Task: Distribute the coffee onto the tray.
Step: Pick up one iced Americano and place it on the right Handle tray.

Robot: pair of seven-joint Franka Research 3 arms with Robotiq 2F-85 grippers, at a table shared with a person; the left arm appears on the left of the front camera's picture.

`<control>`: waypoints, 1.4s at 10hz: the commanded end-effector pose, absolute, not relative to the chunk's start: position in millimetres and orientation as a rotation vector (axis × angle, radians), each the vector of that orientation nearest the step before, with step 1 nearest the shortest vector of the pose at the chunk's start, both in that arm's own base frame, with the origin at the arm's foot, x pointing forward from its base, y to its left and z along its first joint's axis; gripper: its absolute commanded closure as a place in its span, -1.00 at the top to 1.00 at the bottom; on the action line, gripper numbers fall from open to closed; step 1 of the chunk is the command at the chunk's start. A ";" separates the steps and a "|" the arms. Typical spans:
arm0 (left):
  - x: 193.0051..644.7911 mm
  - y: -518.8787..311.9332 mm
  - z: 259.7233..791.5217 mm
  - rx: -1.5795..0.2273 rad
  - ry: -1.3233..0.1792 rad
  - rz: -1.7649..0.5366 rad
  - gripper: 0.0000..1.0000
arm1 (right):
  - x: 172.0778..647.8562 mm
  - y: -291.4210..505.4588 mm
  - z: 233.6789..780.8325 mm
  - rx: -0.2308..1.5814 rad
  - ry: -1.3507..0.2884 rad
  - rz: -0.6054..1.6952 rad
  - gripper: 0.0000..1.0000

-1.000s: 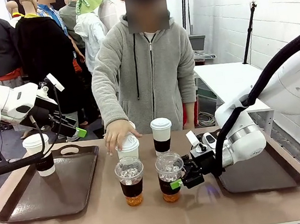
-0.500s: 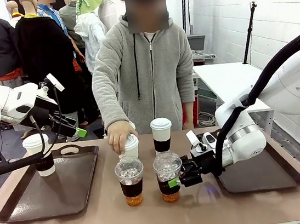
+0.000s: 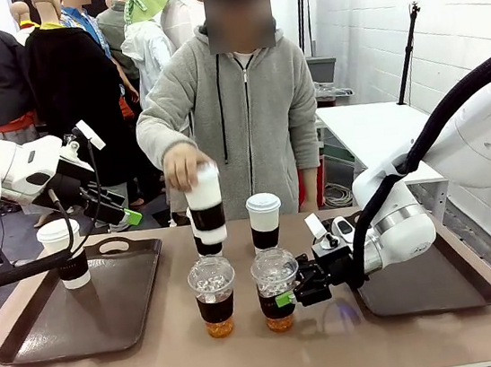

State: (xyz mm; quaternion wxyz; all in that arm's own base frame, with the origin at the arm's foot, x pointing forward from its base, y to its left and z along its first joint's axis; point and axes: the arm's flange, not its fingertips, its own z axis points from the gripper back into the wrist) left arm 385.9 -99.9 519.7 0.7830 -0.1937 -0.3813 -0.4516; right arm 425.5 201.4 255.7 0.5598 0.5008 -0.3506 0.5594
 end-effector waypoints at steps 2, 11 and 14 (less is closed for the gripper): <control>389.3 -98.2 516.6 -0.431 -0.833 -0.996 1.00 | 426.7 200.0 264.1 1.198 -0.848 1.290 0.33; 389.3 -98.2 516.6 -0.431 -0.833 -0.996 1.00 | 446.0 59.6 361.2 1.164 -0.930 1.155 0.33; 389.3 -98.2 516.6 -0.431 -0.833 -0.996 1.00 | 452.5 12.9 371.0 1.136 -0.923 1.166 0.33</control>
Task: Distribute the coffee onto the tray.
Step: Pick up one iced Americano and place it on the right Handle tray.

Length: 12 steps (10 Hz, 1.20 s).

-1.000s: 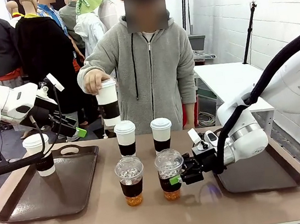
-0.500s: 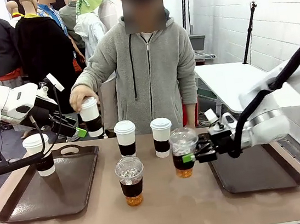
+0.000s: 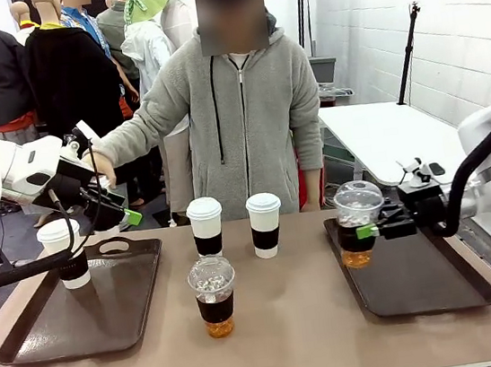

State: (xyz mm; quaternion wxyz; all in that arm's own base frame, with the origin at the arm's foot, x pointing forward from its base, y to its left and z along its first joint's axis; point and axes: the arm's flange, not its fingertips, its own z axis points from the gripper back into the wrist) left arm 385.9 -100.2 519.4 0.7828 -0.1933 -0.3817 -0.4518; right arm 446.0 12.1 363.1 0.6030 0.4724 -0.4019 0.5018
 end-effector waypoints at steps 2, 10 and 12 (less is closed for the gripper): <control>389.3 -98.2 516.6 -0.431 -0.833 -0.996 1.00 | 458.4 -4.4 363.2 1.116 -0.924 1.160 0.33; 389.3 -98.2 516.6 -0.431 -0.833 -0.996 1.00 | 466.6 -7.4 352.7 1.047 -0.941 1.159 0.33; 389.3 -98.2 516.6 -0.431 -0.833 -0.996 1.00 | 498.7 -20.4 341.2 1.022 -1.002 1.158 0.33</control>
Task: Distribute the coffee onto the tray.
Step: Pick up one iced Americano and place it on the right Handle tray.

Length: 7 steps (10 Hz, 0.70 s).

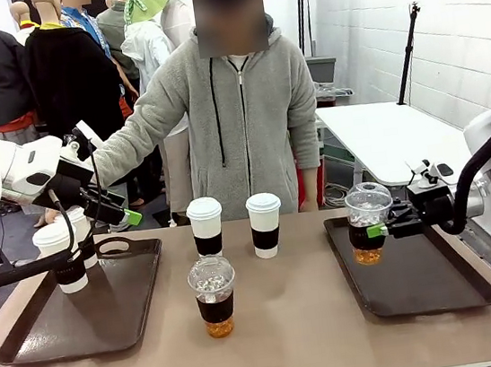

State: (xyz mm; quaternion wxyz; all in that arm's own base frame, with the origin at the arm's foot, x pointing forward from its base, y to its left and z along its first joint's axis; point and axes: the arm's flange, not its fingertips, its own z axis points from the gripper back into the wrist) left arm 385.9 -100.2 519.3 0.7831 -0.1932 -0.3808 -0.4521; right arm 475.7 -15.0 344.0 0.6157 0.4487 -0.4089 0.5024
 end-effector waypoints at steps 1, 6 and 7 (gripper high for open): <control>389.3 -98.2 516.6 -0.431 -0.833 -0.996 1.00 | 512.4 -26.3 334.3 0.990 -1.025 1.141 0.33; 389.3 -98.2 516.6 -0.431 -0.833 -0.996 1.00 | 582.4 -49.2 305.4 0.998 -1.064 1.083 0.33; 389.3 -98.2 516.6 -0.431 -0.833 -0.996 1.00 | 591.2 -52.8 299.2 0.999 -1.051 1.062 0.33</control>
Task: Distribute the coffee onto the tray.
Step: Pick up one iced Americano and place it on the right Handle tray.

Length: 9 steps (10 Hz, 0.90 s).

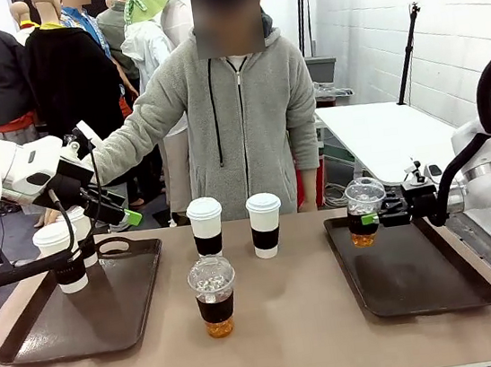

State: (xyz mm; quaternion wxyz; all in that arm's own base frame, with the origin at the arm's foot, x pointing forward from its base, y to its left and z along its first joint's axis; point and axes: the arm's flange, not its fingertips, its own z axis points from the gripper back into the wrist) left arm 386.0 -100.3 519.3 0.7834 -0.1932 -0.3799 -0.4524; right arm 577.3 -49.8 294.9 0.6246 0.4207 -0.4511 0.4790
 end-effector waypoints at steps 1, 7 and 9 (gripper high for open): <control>389.3 -98.2 516.6 -0.431 -0.833 -0.996 1.00 | 599.2 -55.7 292.3 1.002 -1.046 1.038 0.33; 389.3 -98.2 516.6 -0.431 -0.833 -0.996 1.00 | 614.9 -61.5 270.6 0.970 -1.066 0.933 0.33; 389.3 -98.2 516.6 -0.431 -0.833 -0.996 1.00 | 615.3 -58.3 267.0 0.954 -1.053 0.924 0.33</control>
